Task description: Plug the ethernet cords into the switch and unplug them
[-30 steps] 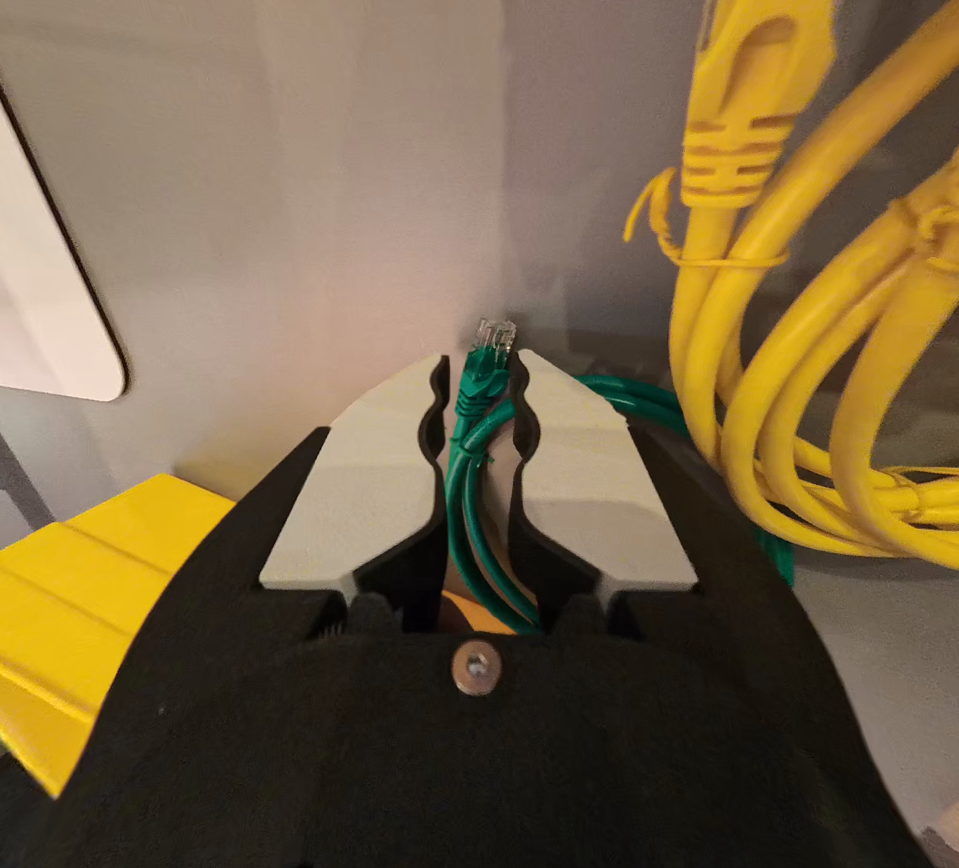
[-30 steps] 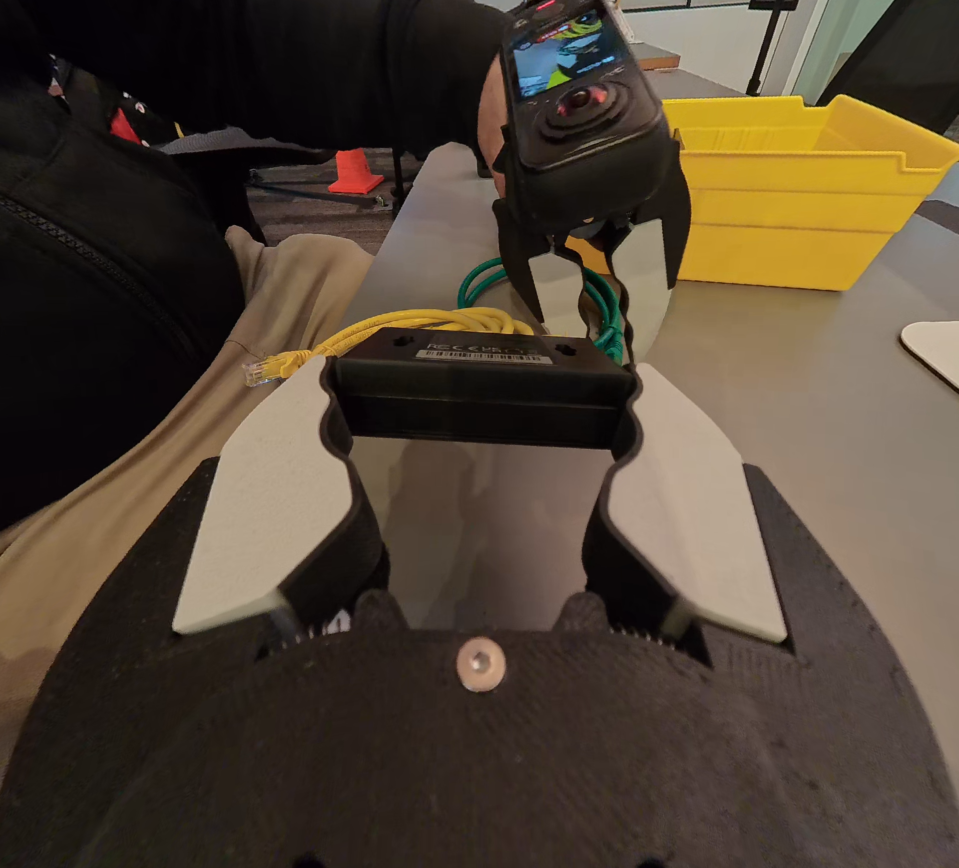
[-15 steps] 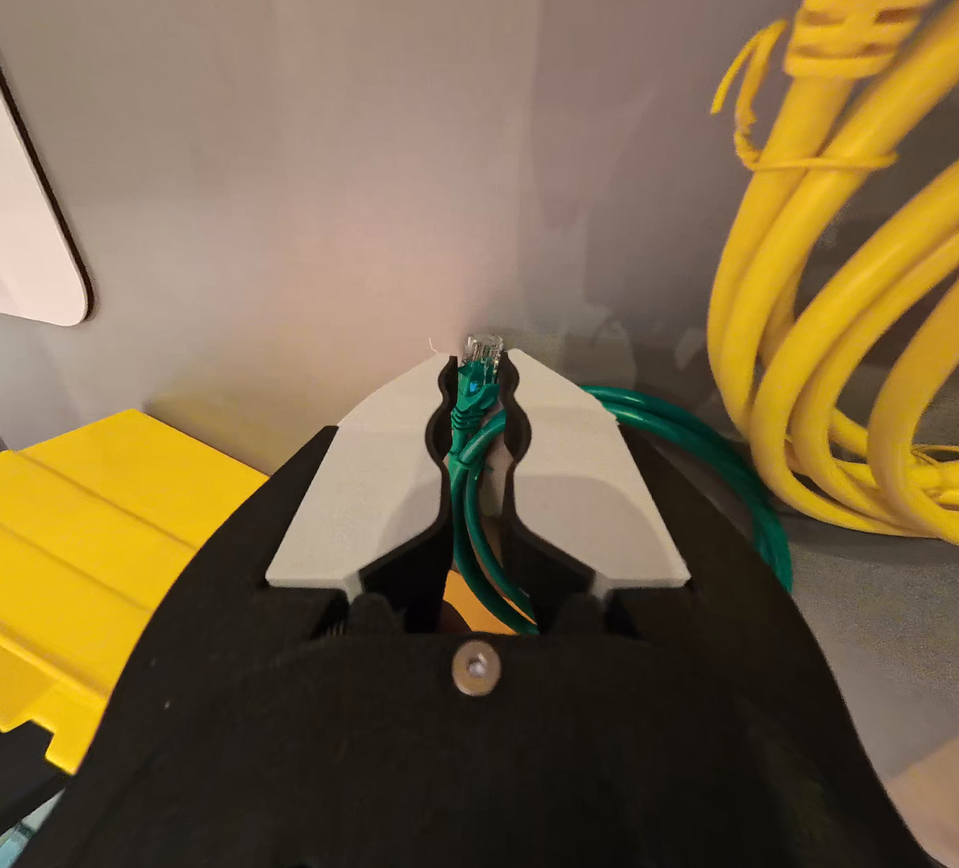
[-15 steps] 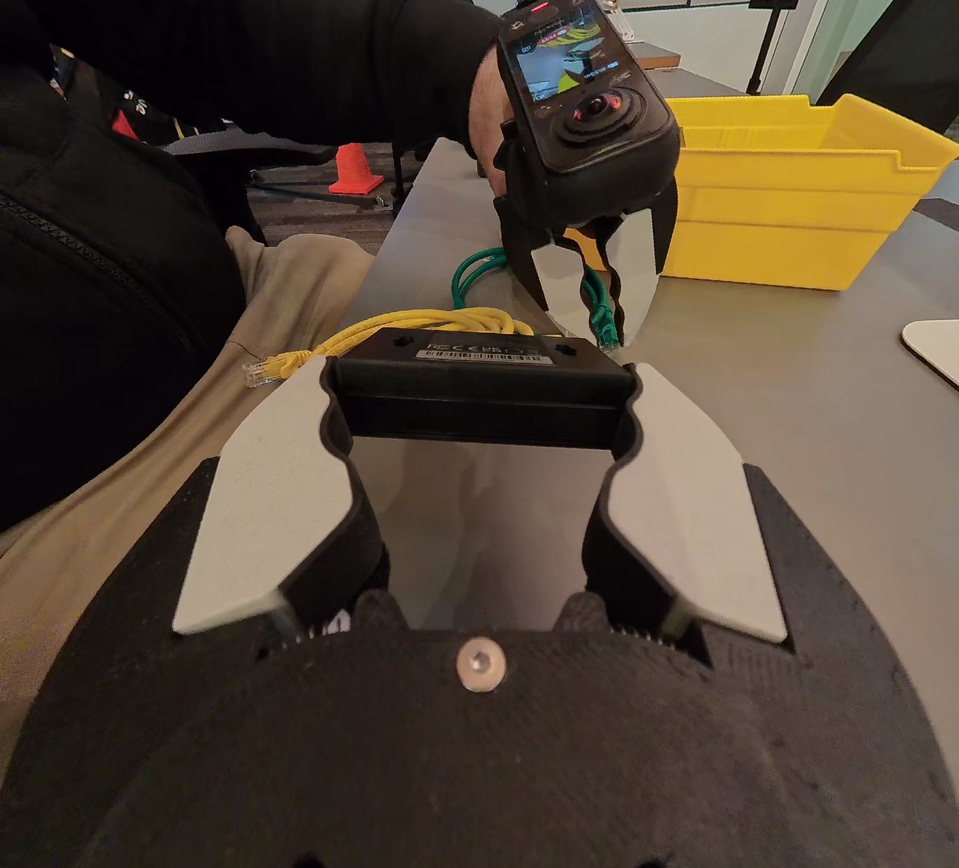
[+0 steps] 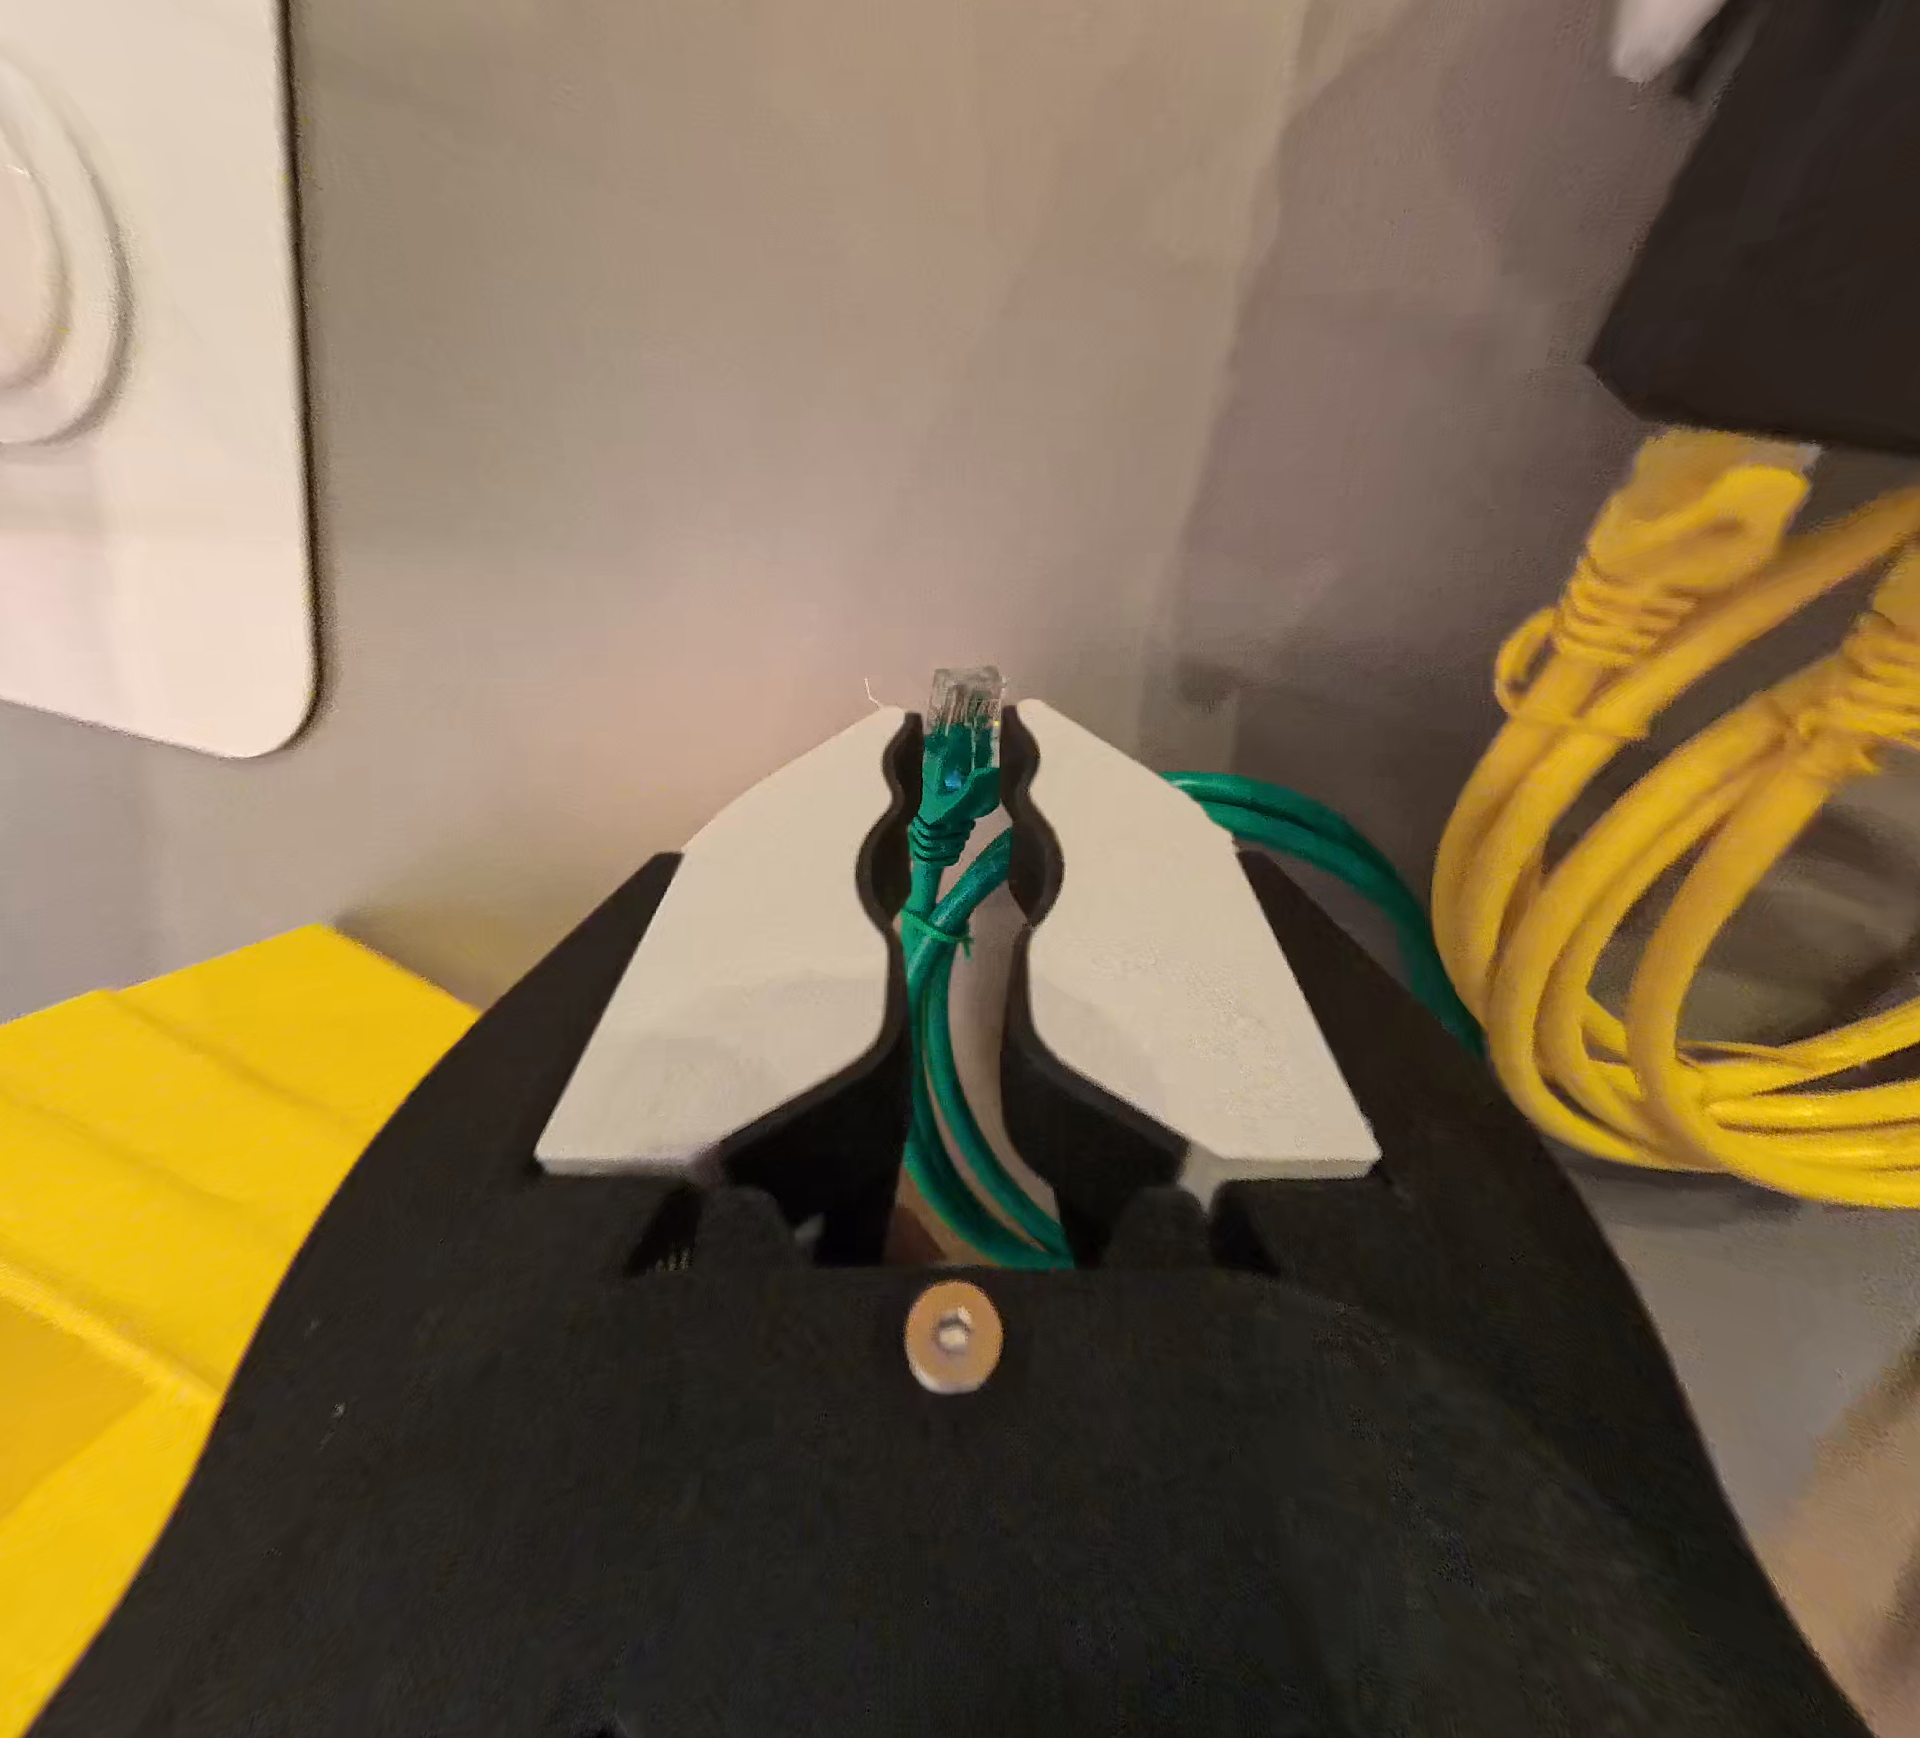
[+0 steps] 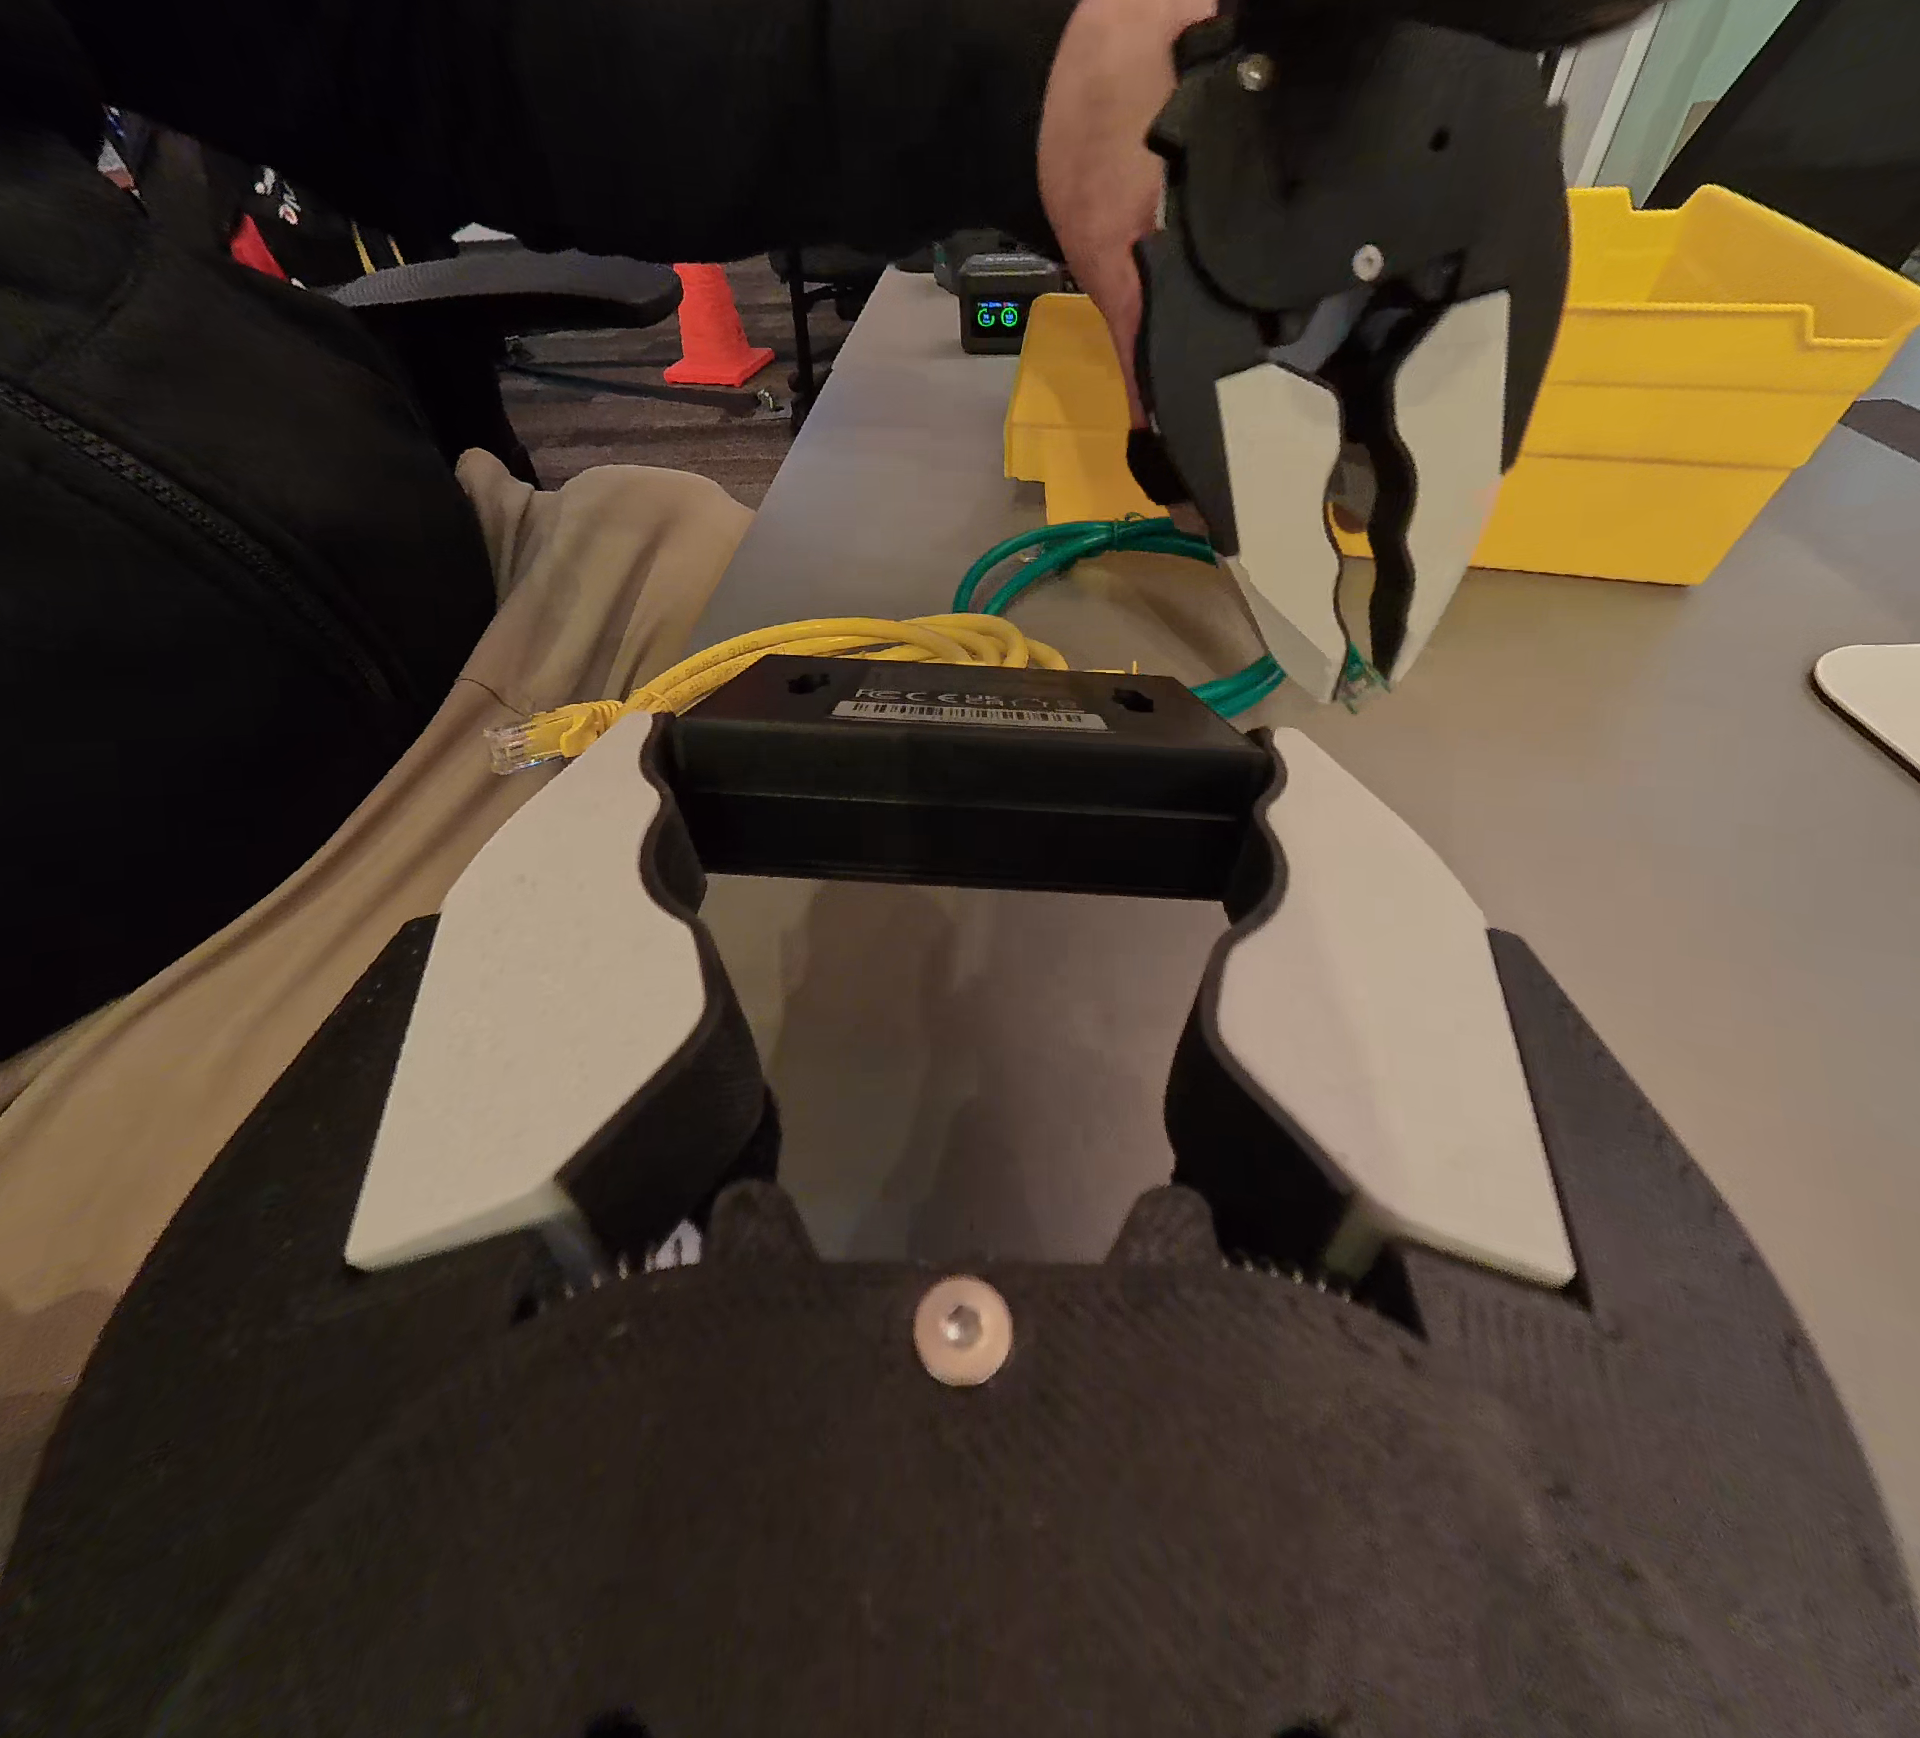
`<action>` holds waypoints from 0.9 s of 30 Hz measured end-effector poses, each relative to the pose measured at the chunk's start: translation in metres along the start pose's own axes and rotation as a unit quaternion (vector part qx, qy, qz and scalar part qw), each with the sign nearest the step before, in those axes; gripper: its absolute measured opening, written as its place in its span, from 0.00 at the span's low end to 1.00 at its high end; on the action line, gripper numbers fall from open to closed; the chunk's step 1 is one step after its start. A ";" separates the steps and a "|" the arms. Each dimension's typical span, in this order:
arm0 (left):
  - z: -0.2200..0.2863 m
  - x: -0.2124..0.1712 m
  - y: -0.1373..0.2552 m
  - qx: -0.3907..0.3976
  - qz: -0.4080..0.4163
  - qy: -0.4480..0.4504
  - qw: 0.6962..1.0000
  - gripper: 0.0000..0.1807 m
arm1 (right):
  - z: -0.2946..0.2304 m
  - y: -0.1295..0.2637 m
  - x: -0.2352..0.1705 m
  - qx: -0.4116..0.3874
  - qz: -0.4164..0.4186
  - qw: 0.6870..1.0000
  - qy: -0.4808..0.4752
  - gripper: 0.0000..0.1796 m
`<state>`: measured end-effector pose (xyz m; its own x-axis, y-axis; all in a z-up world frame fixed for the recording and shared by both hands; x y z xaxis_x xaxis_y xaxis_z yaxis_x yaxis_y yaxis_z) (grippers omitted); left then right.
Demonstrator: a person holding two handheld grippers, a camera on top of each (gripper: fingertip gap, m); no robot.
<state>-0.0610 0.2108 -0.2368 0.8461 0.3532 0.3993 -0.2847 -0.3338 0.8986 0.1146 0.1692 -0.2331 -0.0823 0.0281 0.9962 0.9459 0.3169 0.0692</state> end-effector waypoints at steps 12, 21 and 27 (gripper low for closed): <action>-0.008 0.002 -0.040 -0.264 -0.078 0.141 0.951 0.07 | -0.001 -0.001 -0.001 0.005 -0.004 1.000 0.000 0.56; -0.019 -0.003 -0.045 -0.349 -0.053 0.195 0.915 0.07 | -0.001 -0.001 -0.001 0.005 -0.005 1.000 0.000 0.56; -0.012 0.007 -0.034 -0.257 0.003 0.096 0.962 0.21 | -0.001 -0.001 -0.001 0.005 -0.005 1.000 0.001 0.56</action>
Point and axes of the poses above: each gripper's, where its closed fingertips meet, y back along the fingers, x out of its top, z = x × y across the jaws, the point moved 7 cm from there along y, back along the fingers, and after that the axes turned 6 degrees about z, right-handed, at the moved point
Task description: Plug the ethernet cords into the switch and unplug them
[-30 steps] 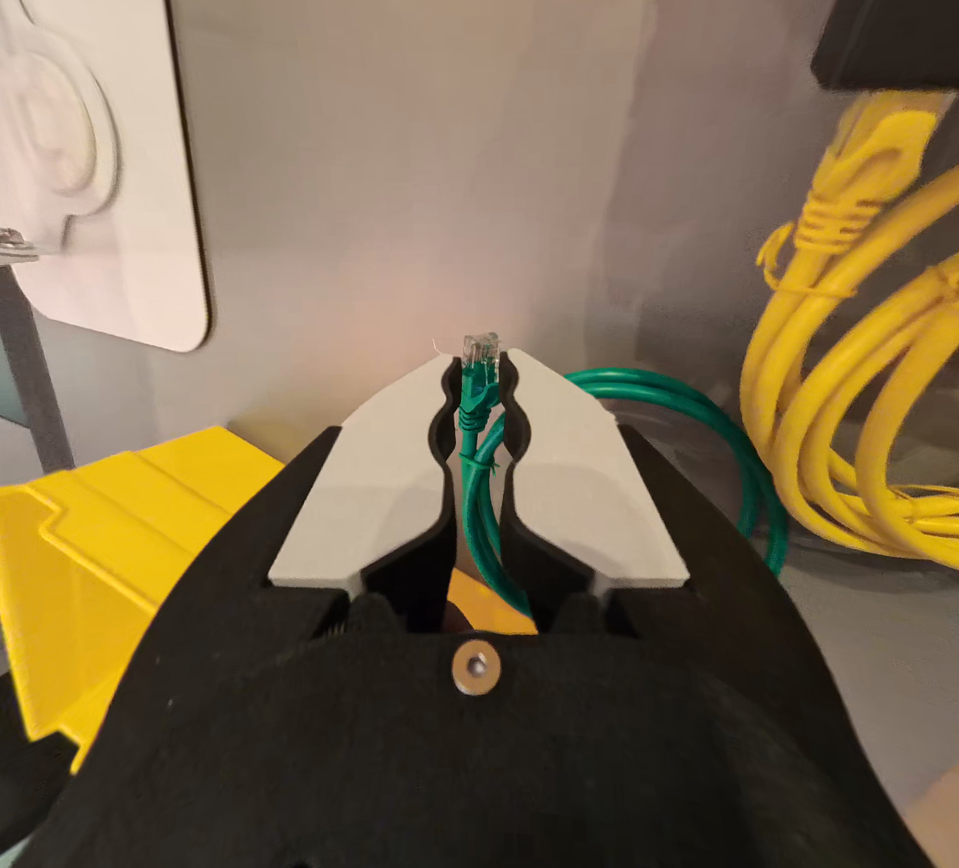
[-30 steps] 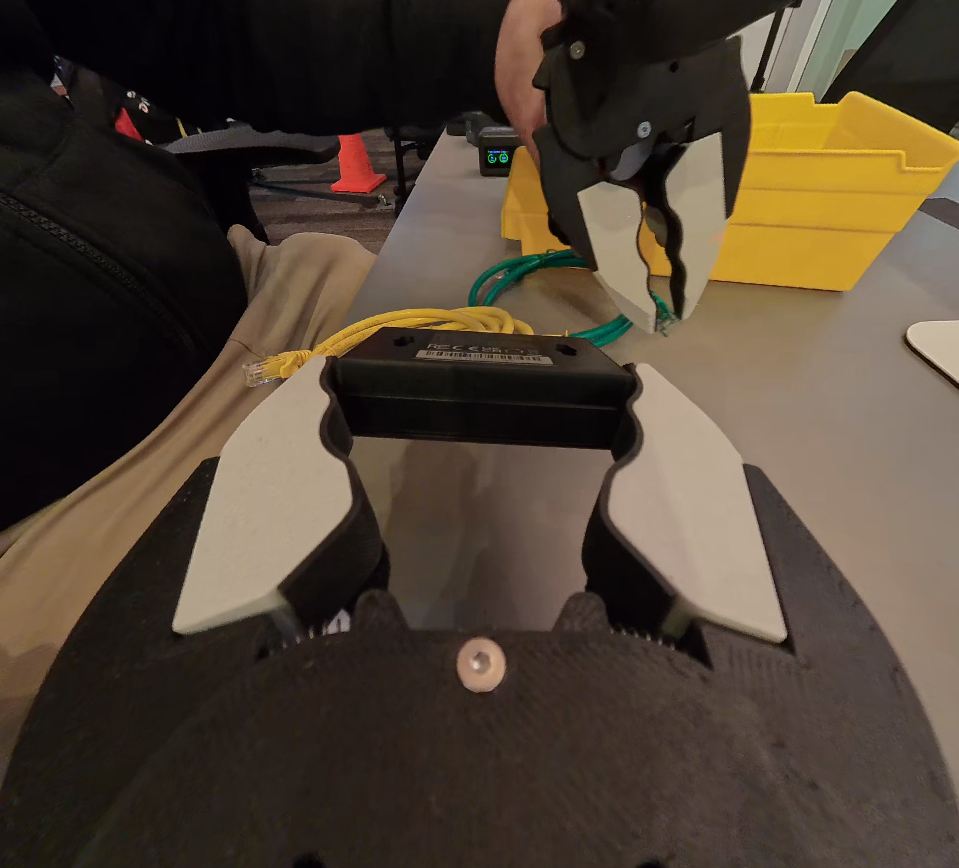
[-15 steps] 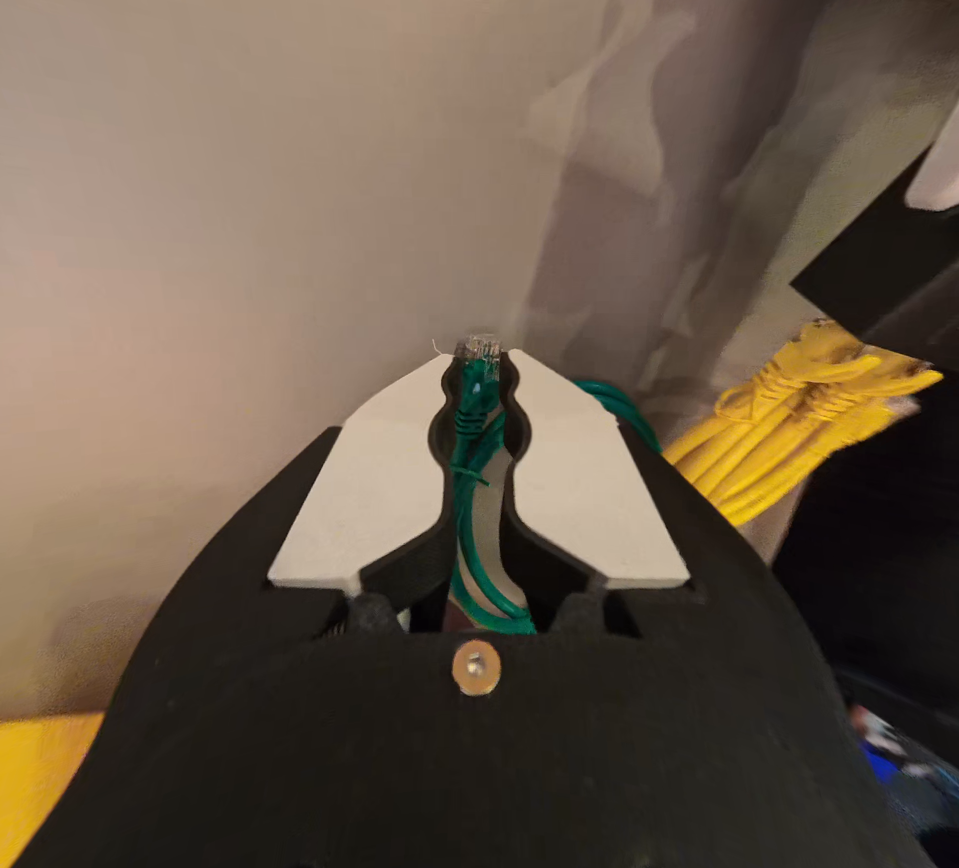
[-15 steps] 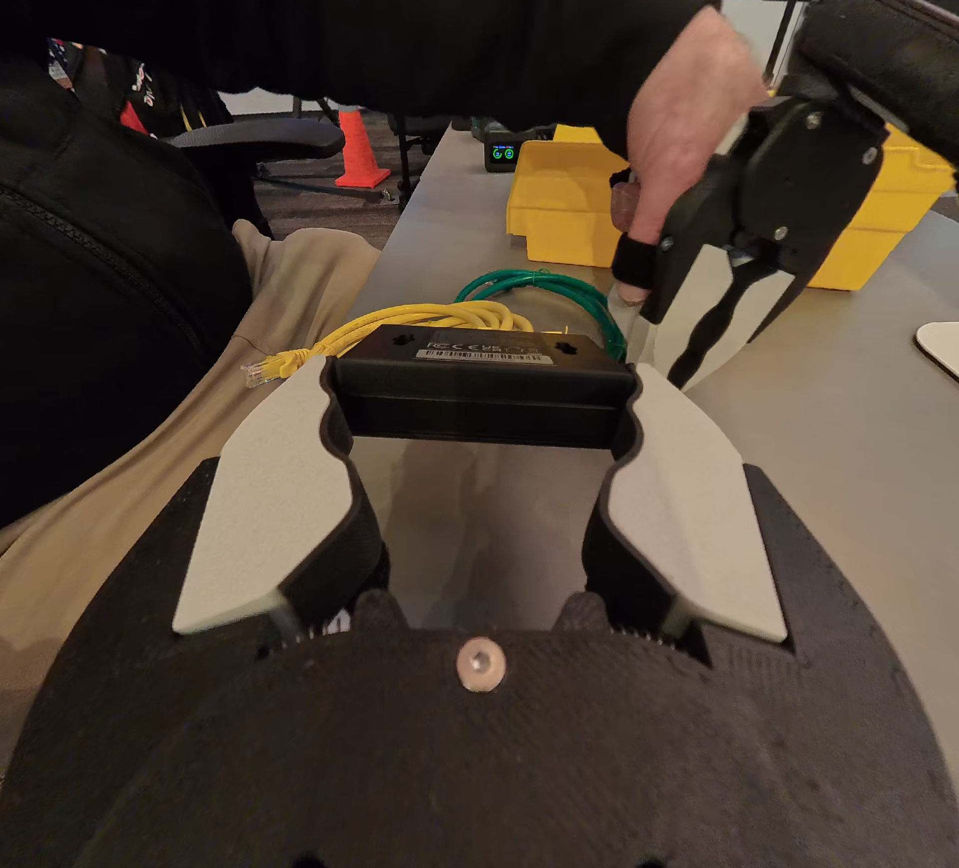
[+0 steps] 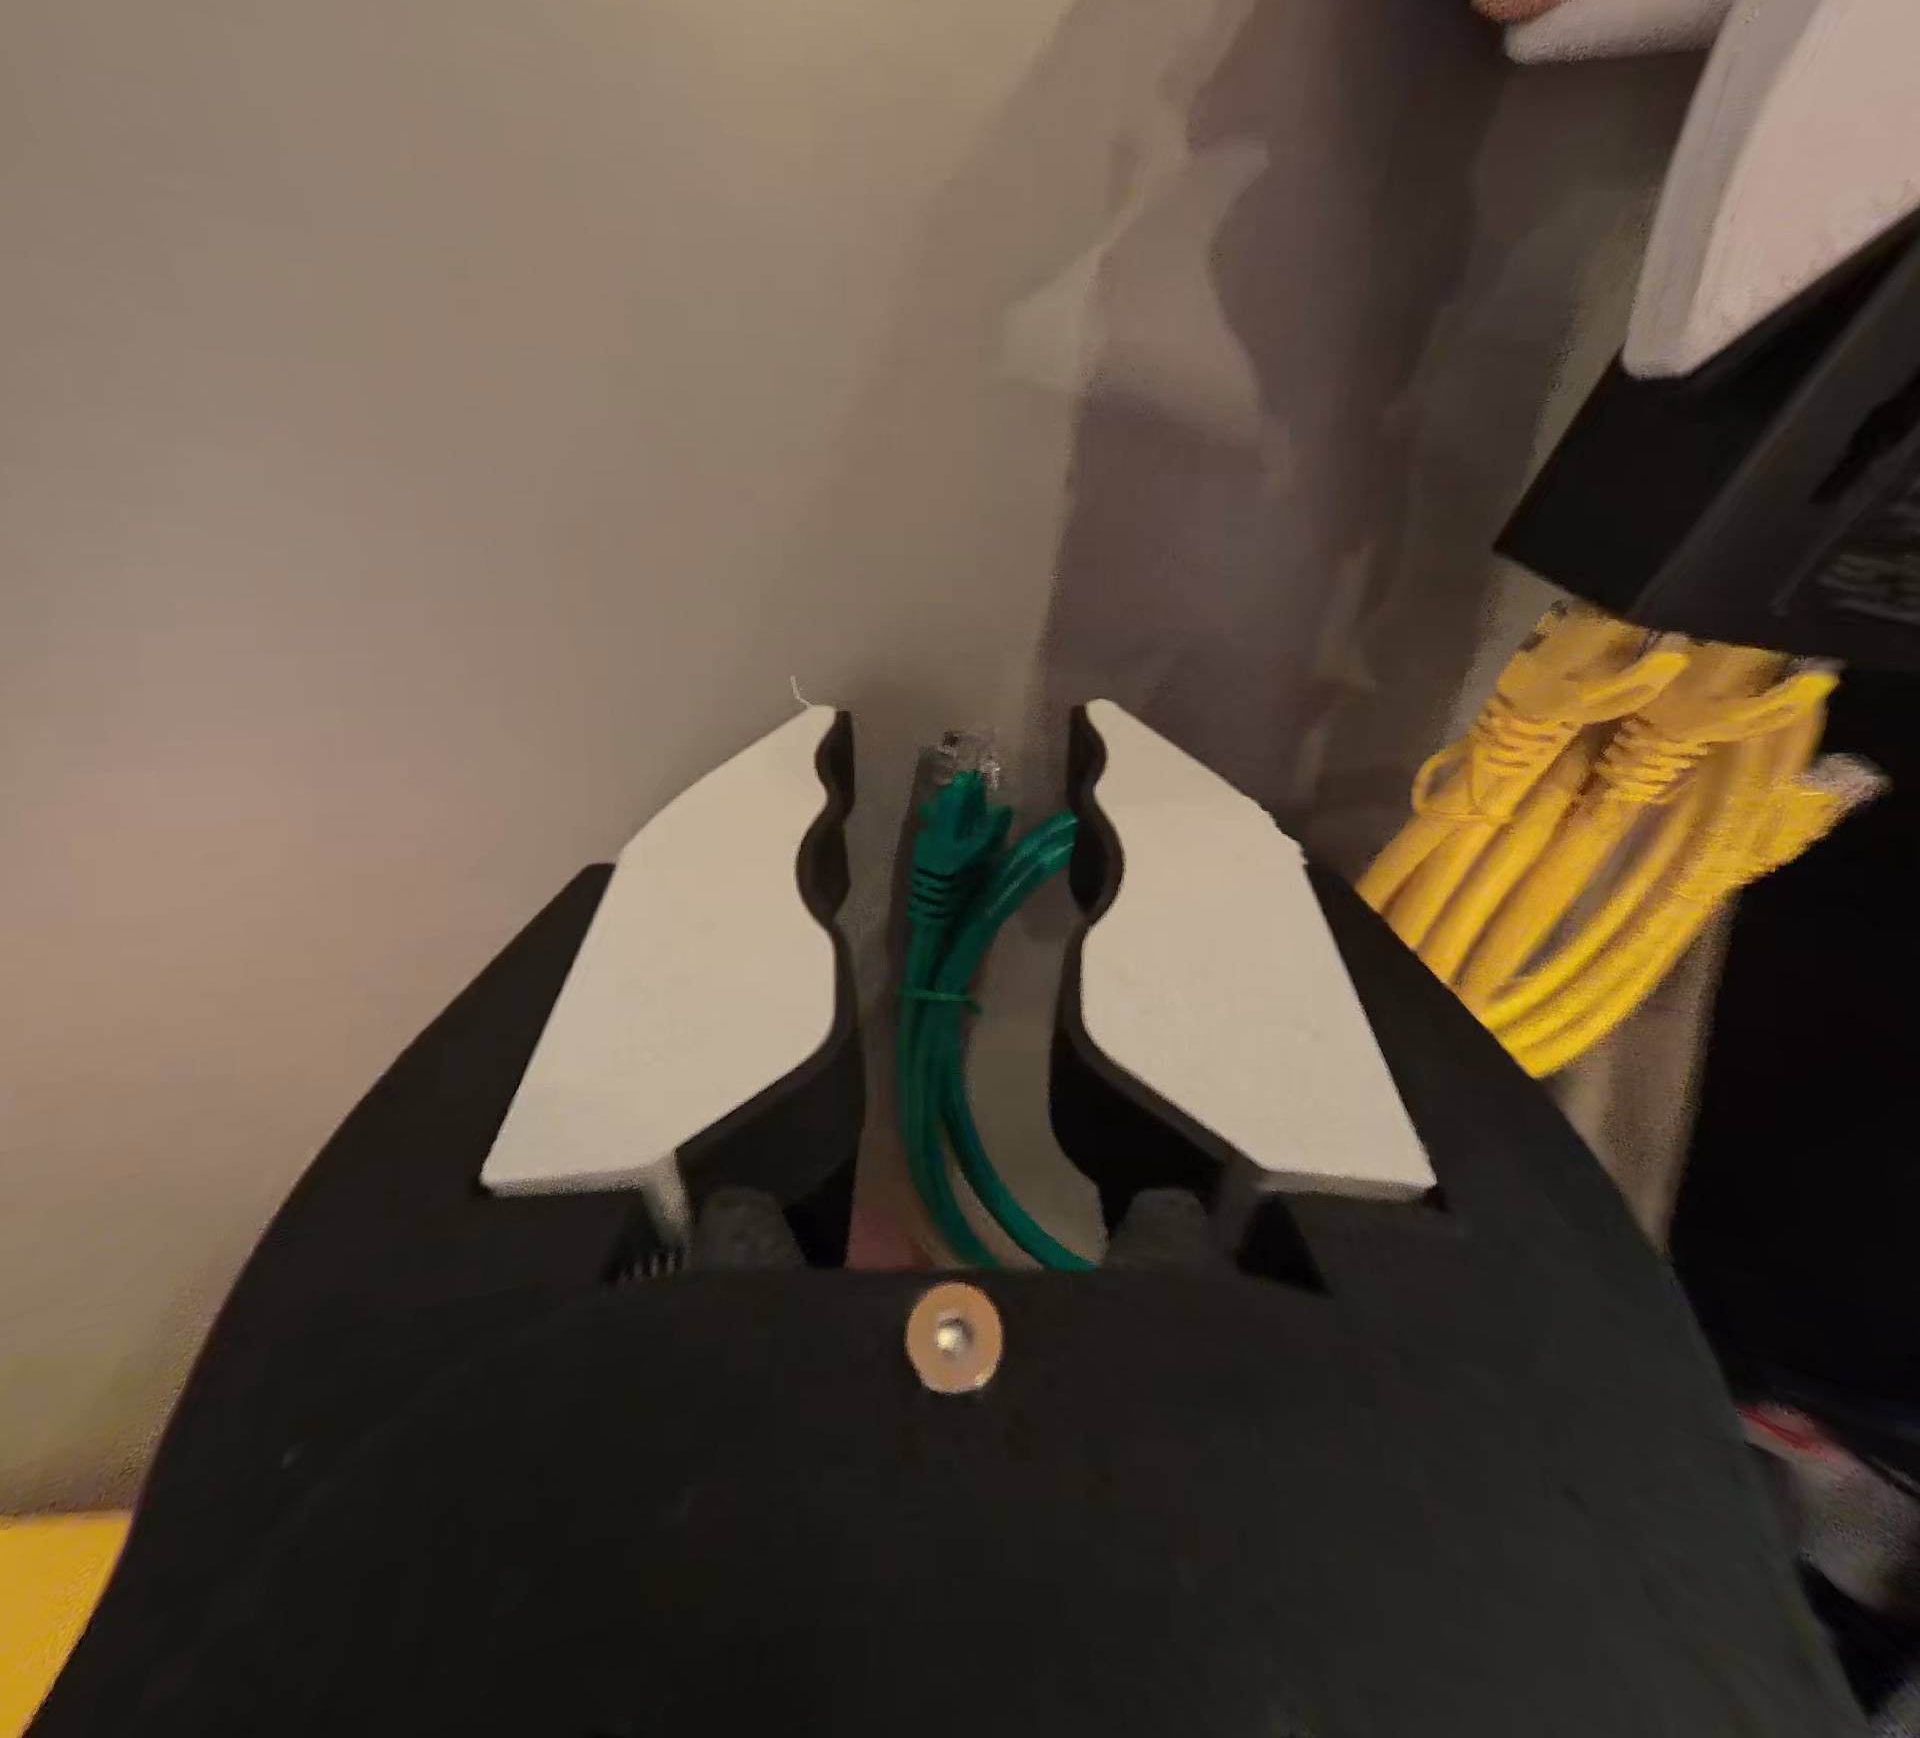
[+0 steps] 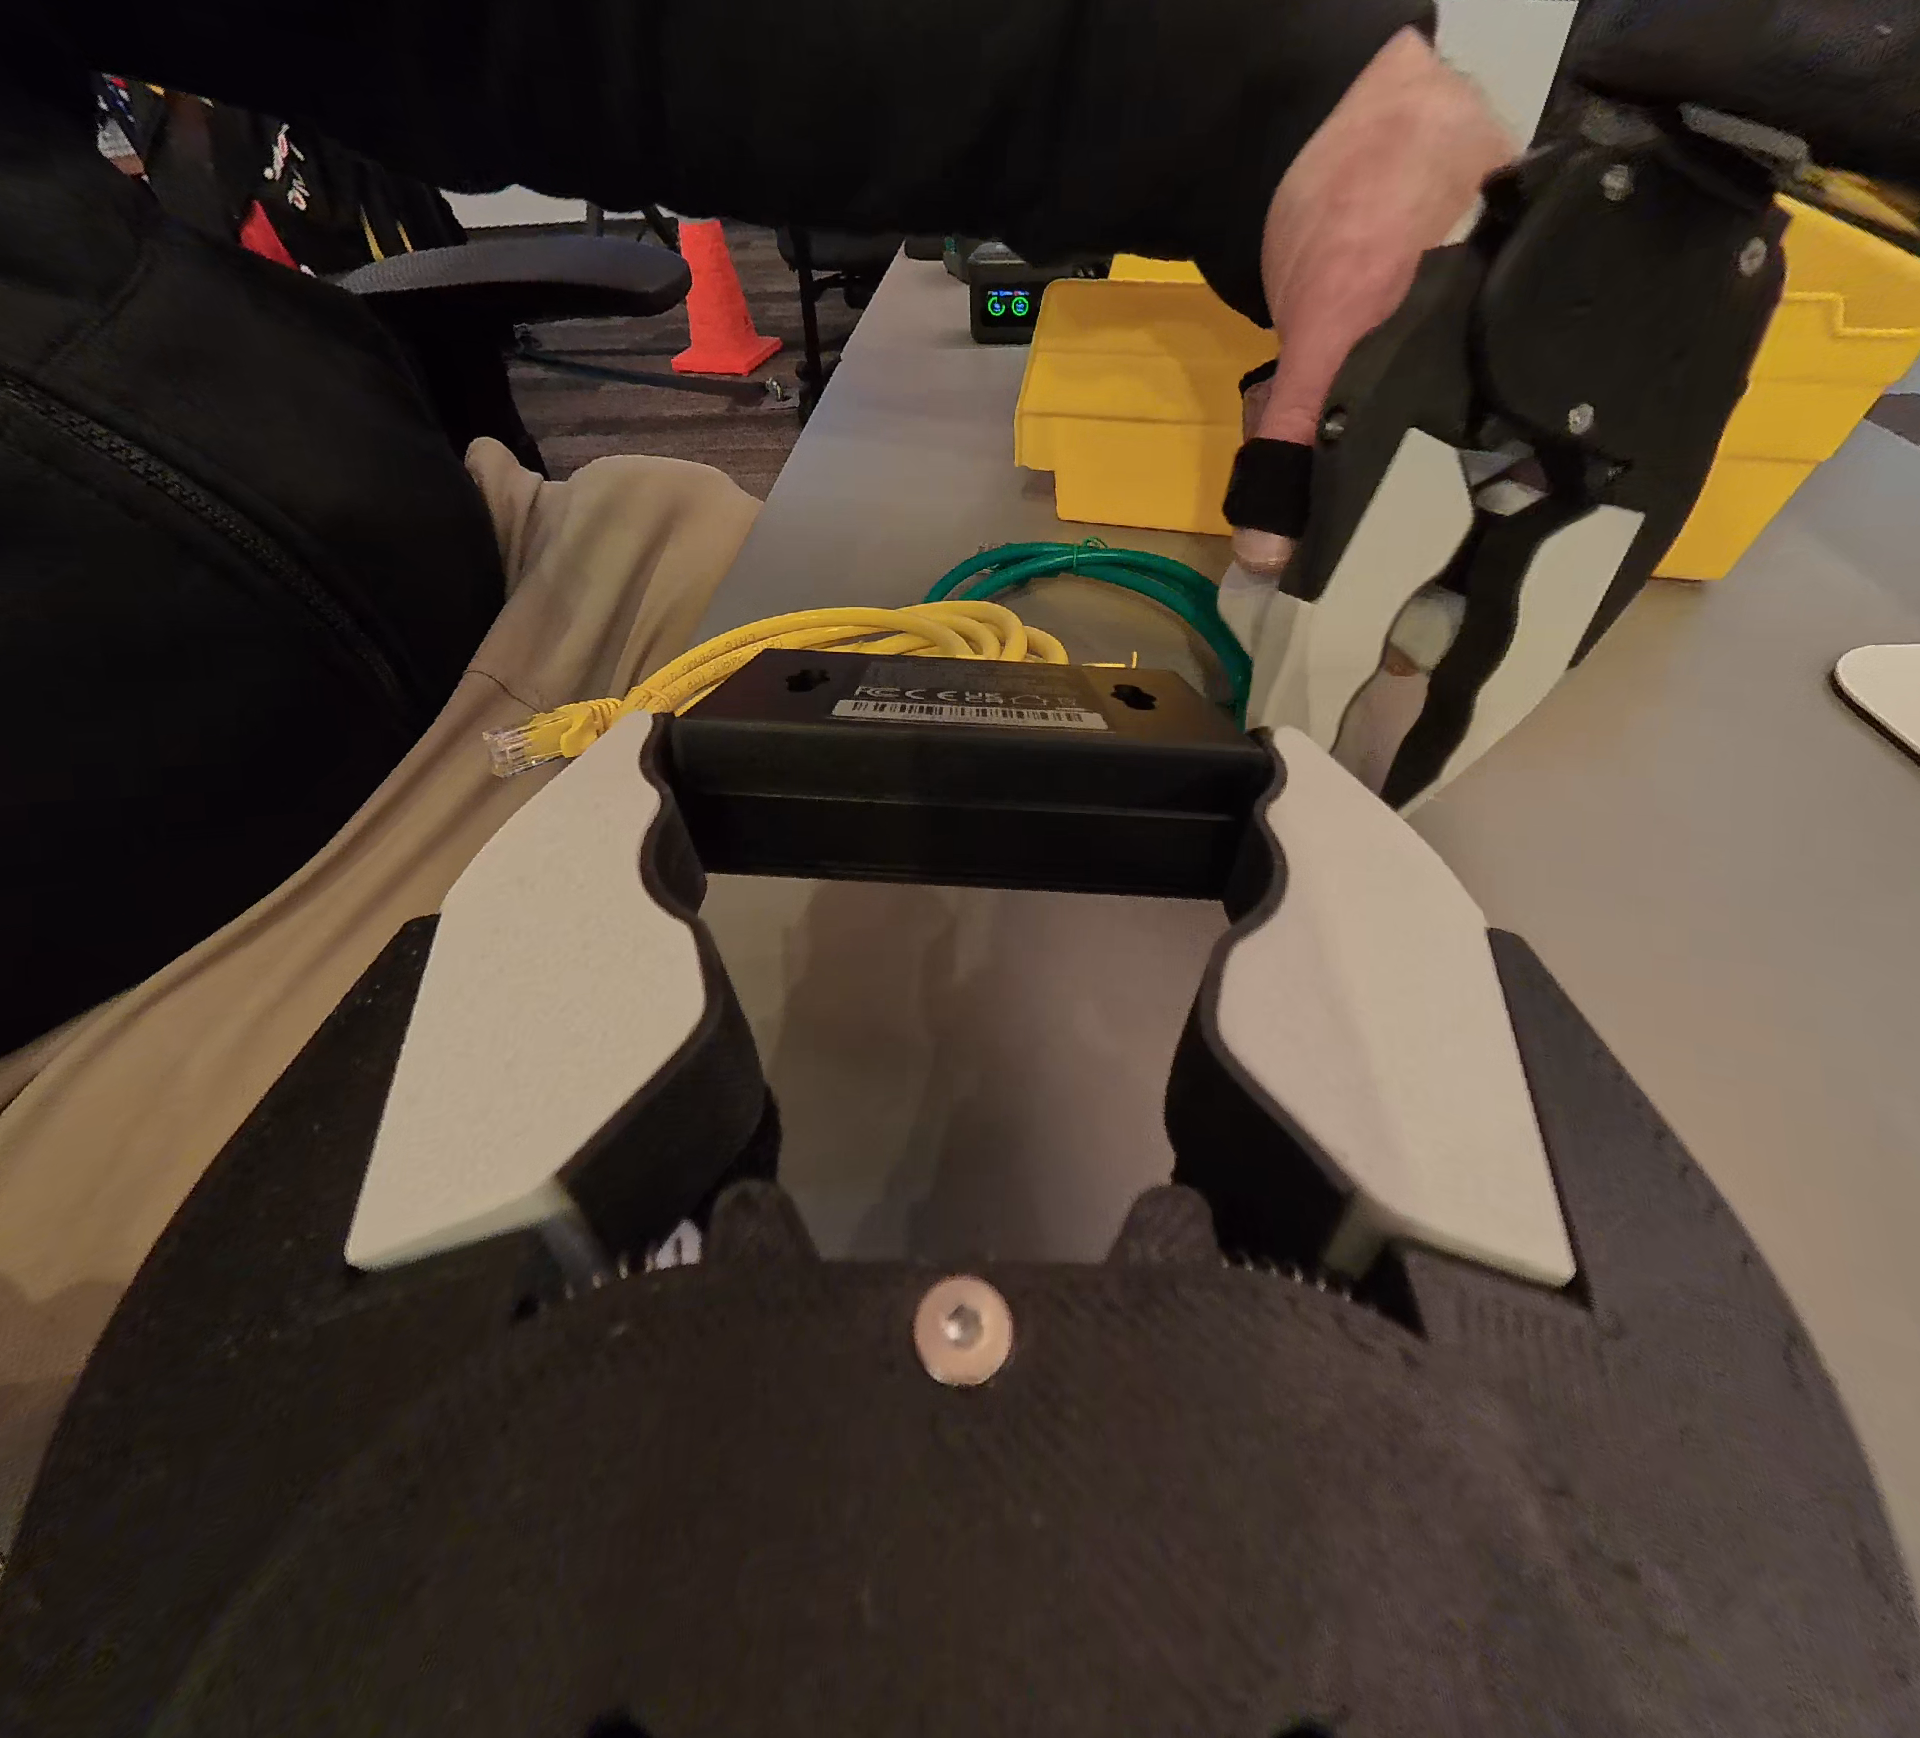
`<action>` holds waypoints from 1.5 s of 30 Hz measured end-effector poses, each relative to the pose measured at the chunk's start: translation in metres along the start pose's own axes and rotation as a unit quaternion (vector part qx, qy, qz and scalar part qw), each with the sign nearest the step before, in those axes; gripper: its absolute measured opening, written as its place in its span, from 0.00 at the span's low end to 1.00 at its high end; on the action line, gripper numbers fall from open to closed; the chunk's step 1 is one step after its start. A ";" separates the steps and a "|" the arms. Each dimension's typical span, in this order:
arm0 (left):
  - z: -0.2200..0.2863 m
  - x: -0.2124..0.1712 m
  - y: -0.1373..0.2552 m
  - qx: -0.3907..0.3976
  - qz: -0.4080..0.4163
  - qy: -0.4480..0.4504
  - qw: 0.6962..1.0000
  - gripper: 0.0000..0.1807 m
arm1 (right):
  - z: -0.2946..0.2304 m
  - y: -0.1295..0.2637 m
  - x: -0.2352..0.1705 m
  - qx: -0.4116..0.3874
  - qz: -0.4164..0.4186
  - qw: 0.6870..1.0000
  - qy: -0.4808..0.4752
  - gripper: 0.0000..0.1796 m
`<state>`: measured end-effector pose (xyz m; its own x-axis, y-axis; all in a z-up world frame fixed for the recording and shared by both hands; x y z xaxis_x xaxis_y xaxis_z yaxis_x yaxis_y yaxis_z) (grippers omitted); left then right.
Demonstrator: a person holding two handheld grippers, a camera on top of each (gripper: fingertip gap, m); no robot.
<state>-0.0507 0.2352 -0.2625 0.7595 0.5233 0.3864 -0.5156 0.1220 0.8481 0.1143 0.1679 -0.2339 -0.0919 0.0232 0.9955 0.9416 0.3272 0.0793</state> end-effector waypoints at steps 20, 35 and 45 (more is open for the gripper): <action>0.038 -0.032 0.003 0.246 -0.018 -0.197 0.949 0.10 | 0.000 -0.001 0.000 0.000 -0.002 1.000 0.000 0.56; 0.031 -0.028 -0.002 0.240 -0.004 -0.189 0.952 0.05 | 0.000 -0.001 0.000 0.000 -0.003 1.000 -0.001 0.56; 0.027 -0.027 -0.002 0.227 -0.006 -0.204 0.952 0.07 | -0.001 -0.001 -0.001 0.000 -0.005 1.000 0.000 0.56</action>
<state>-0.0595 0.1980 -0.2644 0.9029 0.1411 0.4060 -0.3521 -0.2992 0.8869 0.1135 0.1670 -0.2345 -0.1003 0.0197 0.9948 0.9406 0.3279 0.0884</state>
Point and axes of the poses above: each gripper's, where its closed fingertips meet, y back along the fingers, x out of its top, z = x × y across the jaws, the point moved 7 cm from there along y, back along the fingers, and after that the axes turned 6 degrees about z, right-handed, at the moved point
